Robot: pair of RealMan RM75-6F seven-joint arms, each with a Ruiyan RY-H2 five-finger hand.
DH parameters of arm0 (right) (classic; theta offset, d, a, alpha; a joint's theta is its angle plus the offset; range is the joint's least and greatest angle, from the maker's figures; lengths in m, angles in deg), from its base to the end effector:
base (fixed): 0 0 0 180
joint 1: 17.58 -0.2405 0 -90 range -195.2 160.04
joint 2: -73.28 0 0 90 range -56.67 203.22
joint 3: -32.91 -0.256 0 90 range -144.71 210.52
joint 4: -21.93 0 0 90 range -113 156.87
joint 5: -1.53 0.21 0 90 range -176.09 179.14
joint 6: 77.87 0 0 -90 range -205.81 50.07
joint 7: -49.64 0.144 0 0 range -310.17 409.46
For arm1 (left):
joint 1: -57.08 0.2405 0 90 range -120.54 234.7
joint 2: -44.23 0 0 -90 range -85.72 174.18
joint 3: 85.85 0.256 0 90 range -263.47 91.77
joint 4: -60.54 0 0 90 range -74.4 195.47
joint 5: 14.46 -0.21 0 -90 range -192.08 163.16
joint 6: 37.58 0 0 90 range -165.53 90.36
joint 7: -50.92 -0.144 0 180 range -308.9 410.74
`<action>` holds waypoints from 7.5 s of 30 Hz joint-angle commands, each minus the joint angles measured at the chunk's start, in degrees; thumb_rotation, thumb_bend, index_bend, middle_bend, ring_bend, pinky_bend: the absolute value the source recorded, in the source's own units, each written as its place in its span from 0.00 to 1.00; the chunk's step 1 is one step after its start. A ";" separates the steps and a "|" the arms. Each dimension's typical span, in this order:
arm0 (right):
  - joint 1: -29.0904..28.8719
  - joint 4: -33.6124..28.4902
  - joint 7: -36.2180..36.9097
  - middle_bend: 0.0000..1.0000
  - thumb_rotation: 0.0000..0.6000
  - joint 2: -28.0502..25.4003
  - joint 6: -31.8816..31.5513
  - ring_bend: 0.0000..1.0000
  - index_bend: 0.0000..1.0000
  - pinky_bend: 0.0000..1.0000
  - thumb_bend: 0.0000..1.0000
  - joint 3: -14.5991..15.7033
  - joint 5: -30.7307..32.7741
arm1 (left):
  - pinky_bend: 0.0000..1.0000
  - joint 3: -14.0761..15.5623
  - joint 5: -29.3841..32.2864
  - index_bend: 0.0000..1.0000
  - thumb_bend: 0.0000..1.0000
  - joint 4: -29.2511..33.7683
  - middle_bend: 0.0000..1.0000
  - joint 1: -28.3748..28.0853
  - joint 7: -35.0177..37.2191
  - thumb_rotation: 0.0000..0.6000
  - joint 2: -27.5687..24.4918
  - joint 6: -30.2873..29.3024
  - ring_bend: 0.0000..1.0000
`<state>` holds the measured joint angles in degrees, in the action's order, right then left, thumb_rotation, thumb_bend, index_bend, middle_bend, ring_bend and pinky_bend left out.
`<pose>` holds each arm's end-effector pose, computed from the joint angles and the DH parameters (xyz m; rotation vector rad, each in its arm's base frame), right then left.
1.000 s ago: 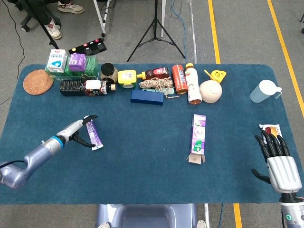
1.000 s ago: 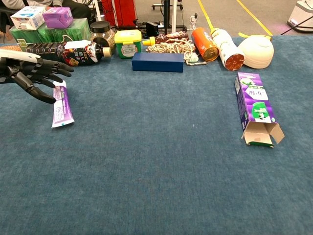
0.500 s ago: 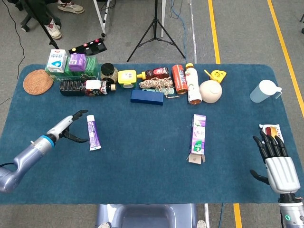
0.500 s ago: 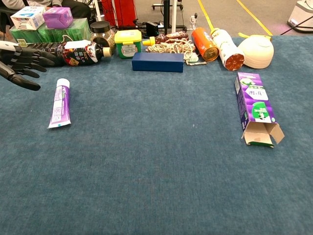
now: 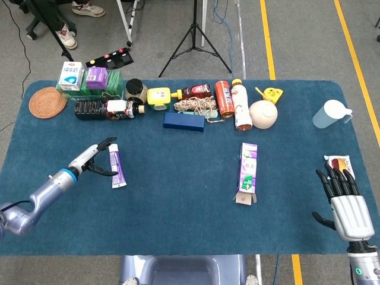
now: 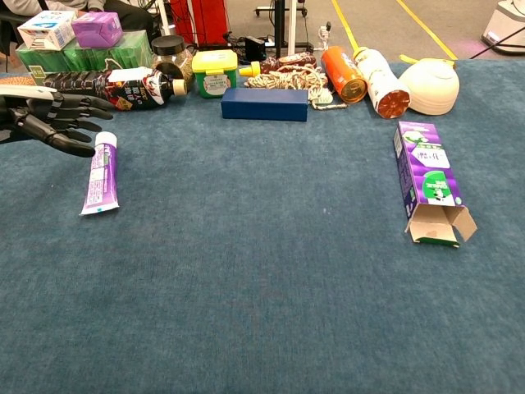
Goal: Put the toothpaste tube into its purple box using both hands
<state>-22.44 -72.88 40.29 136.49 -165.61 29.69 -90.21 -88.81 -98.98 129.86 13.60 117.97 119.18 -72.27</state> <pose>-0.2871 -0.1806 0.1618 1.4780 -0.7129 0.8915 -0.2554 0.3761 0.0494 -1.4458 -1.9770 -1.0142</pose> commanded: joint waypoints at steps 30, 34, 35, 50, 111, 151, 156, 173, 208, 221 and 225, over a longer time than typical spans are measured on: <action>-0.20 -0.05 1.25 0.00 1.00 -0.47 0.30 0.00 0.03 0.01 0.00 -0.12 0.62 | 0.04 -1.71 2.95 0.00 0.02 11.52 0.00 -4.68 -14.52 1.00 2.78 0.52 0.00; -0.18 -0.04 1.35 0.00 1.00 -0.53 0.33 0.00 0.03 0.01 0.00 -0.07 0.65 | 0.04 -1.91 3.82 0.00 0.02 13.25 0.00 -4.13 -16.45 1.00 1.60 -0.39 0.00; -0.18 -0.02 1.36 0.00 1.00 -0.52 0.35 0.00 0.03 0.01 0.00 -0.06 0.65 | 0.04 -2.12 4.59 0.00 0.02 13.58 0.00 -3.49 -17.50 1.00 0.98 -1.41 0.00; -0.34 -0.48 1.97 0.00 1.00 -0.71 0.54 0.00 0.03 0.01 0.00 0.45 -0.33 | 0.10 -3.11 36.62 0.00 0.07 13.37 0.00 1.45 -56.17 1.00 2.45 -13.71 0.00; -0.62 -0.76 4.35 0.00 1.00 -1.66 1.16 0.00 0.03 0.01 0.00 0.52 0.09 | 0.57 -7.07 45.41 0.55 0.23 7.24 0.38 2.60 -94.30 1.00 19.00 -26.71 0.30; -16.24 11.98 8.63 0.03 1.00 -1.07 17.83 0.03 0.04 0.13 0.00 0.75 -8.75 | 0.61 -11.14 26.93 0.57 0.26 33.91 0.40 11.44 -78.71 1.00 -12.99 -28.39 0.33; -21.13 19.08 12.71 0.03 1.00 3.29 20.28 0.03 0.04 0.17 0.00 0.54 -11.14 | 0.61 -11.30 26.78 0.57 0.27 35.47 0.40 11.94 -77.40 1.00 -15.55 -27.92 0.33; -31.52 40.79 15.08 0.03 1.00 18.86 19.16 0.04 0.03 0.22 0.00 3.09 -18.33 | 0.61 -10.97 26.65 0.57 0.27 32.09 0.40 12.58 -72.45 1.00 -16.46 -26.04 0.33; -38.99 32.18 2.28 0.04 1.00 31.53 30.74 0.04 0.03 0.22 0.00 -6.65 0.44 | 0.61 -10.98 26.15 0.57 0.26 26.08 0.40 13.41 -65.59 1.00 -16.57 -23.36 0.33; -42.19 24.17 -9.26 0.08 1.00 18.45 50.74 0.10 0.05 0.24 0.00 -8.43 18.77 | 0.61 -10.66 25.90 0.57 0.27 26.28 0.40 12.70 -67.05 1.00 -15.39 -23.09 0.33; -43.97 20.75 -14.27 0.07 1.00 14.40 54.87 0.09 0.06 0.24 0.00 -7.48 24.04 | 0.61 -10.82 26.83 0.57 0.27 25.87 0.40 12.49 -67.67 1.00 -15.24 -23.06 0.33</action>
<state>-64.80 -49.59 29.61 154.01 -113.73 21.70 -69.20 -99.58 -72.44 155.97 26.20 50.51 103.85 -95.39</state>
